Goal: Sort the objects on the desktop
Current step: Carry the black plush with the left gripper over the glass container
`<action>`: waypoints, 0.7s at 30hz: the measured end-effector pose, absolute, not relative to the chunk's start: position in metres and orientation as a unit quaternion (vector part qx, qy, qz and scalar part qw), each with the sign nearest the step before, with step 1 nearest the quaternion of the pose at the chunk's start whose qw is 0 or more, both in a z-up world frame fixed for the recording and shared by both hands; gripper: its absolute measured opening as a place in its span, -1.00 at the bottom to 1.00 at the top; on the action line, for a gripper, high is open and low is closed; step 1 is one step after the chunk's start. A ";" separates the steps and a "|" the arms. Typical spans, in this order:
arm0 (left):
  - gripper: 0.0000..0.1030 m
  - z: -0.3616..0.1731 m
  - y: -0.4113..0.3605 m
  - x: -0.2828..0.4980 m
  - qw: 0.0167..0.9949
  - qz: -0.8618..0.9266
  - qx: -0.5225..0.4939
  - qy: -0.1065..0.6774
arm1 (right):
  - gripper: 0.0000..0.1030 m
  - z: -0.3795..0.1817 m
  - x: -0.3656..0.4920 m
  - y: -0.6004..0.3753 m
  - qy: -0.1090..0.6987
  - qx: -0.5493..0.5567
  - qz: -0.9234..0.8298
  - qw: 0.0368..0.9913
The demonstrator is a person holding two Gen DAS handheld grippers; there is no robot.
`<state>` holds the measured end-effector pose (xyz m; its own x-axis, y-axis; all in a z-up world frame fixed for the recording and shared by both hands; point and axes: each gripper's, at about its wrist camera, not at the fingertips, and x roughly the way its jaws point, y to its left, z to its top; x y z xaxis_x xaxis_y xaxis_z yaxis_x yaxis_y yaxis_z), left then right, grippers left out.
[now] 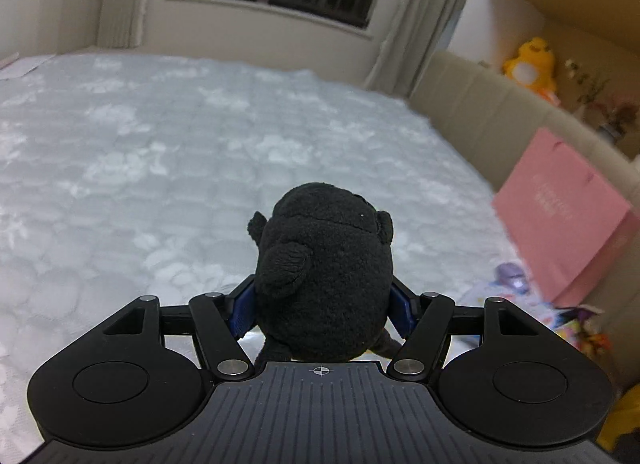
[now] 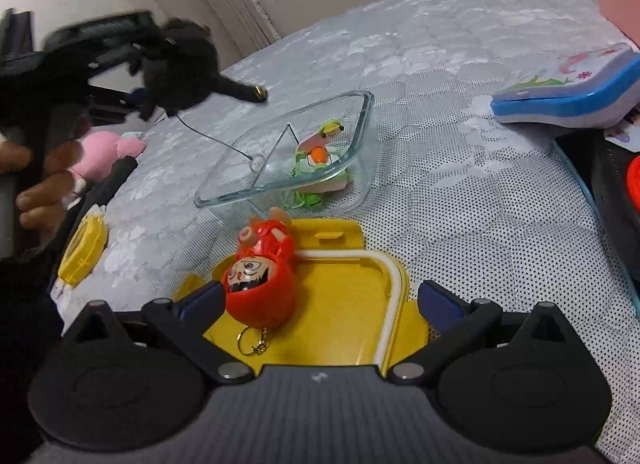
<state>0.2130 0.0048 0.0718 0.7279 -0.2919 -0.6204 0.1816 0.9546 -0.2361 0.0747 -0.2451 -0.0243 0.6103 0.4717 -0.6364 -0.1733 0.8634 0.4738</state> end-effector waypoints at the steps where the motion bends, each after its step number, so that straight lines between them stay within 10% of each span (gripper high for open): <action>1: 0.36 0.066 0.005 0.216 0.928 -0.112 -0.069 0.350 | 1.00 -0.025 0.075 -0.245 0.402 0.185 0.183 0.878; 21: 0.63 0.027 -0.011 0.218 0.914 -0.067 0.057 0.397 | 1.00 -0.019 0.073 -0.234 0.383 0.181 0.205 0.882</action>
